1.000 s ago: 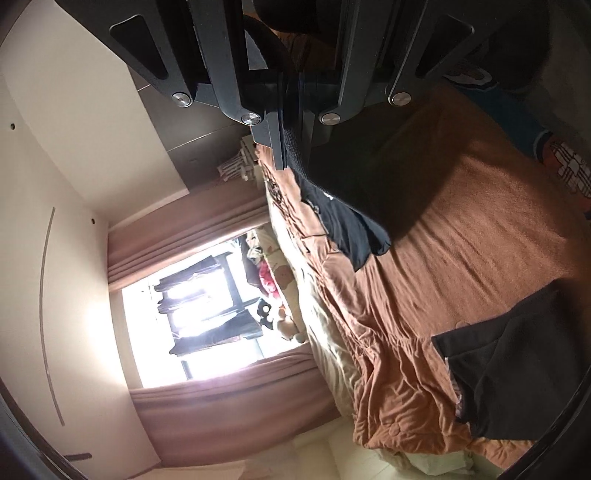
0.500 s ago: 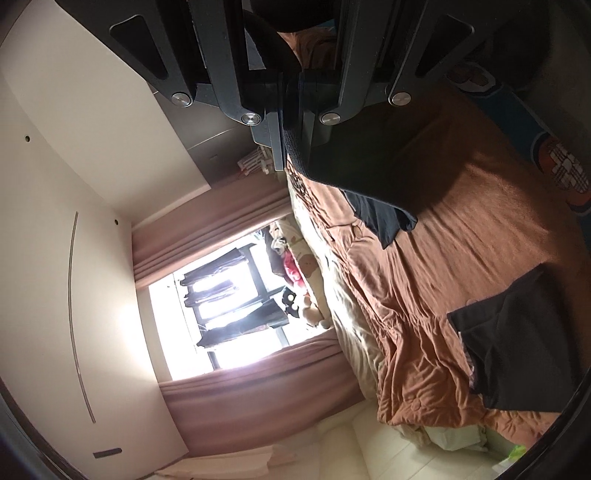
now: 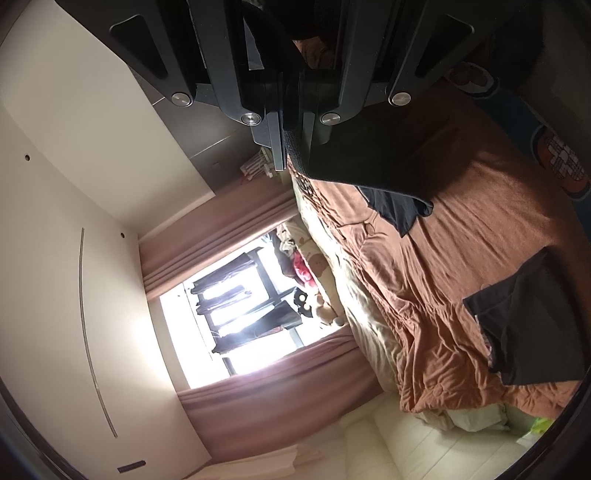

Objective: Fold small clothes
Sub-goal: 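Lift the hem with both grippers and fold it toward the collar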

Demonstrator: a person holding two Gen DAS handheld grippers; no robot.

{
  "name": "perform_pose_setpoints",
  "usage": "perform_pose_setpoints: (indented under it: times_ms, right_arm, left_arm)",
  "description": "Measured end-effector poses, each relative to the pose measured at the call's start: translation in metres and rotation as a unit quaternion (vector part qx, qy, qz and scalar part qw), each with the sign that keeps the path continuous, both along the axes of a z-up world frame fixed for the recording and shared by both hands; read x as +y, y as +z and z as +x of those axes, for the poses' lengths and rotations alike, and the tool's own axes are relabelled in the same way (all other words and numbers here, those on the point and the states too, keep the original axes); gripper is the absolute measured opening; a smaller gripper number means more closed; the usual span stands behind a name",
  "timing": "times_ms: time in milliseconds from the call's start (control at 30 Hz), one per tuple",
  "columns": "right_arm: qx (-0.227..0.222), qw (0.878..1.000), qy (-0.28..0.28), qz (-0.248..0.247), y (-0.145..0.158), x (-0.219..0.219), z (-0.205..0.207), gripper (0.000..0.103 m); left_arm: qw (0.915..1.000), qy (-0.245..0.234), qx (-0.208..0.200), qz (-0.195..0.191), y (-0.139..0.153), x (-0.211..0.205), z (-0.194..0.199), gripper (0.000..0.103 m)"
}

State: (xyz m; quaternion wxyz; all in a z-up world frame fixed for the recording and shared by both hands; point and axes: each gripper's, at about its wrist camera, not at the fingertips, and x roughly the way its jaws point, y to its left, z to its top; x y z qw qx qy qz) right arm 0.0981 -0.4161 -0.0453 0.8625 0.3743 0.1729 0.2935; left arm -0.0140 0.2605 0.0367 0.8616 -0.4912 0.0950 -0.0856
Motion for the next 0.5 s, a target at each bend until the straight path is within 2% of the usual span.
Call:
perform_pose_setpoints:
  times_ms: [233,500]
  right_arm:
    - [0.002,1.0,0.004,0.006,-0.012,0.0,0.016,0.002]
    - [0.01,1.0,0.003,0.01,-0.01,0.01,0.062,0.002]
  left_arm:
    - [1.0,-0.004,0.0,0.001,-0.007,0.004,0.006,0.004]
    - [0.9997,0.003,0.022,-0.008,-0.018,0.022,0.051,0.005]
